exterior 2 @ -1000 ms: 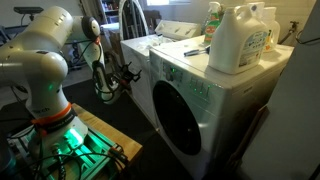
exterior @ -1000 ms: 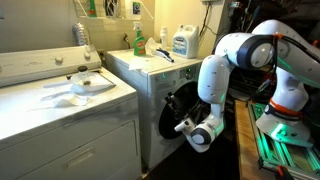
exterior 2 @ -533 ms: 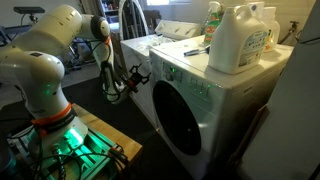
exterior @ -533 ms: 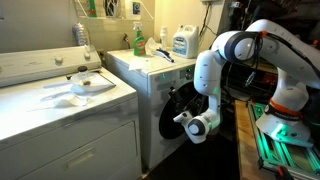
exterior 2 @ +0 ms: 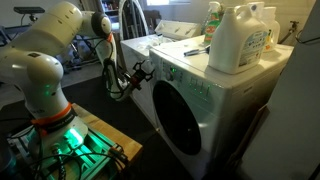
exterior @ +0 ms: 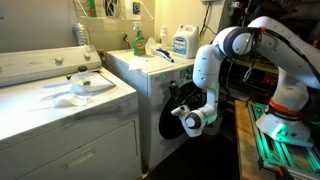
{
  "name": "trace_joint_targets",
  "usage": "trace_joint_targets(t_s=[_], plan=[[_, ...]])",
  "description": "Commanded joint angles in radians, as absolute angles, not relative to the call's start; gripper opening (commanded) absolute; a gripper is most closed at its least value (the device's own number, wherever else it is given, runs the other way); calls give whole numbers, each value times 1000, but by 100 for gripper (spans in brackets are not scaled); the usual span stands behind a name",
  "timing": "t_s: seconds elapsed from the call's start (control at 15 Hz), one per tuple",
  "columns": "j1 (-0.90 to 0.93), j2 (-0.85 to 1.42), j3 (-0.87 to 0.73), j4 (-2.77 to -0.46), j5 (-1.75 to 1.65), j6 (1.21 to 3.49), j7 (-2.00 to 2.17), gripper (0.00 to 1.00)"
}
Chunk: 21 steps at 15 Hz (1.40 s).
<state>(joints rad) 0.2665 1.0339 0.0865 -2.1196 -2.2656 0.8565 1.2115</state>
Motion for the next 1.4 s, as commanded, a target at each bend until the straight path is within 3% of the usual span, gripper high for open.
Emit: trace_joint_targets(t_s=[0.0, 0.73, 1.33], plan=[[246, 1006, 79, -2131, -2304, 850, 1190, 100], [227, 994, 54, -2112, -2348, 787, 1222, 100], [143, 914, 138, -2194, -2320, 885, 1521, 100]])
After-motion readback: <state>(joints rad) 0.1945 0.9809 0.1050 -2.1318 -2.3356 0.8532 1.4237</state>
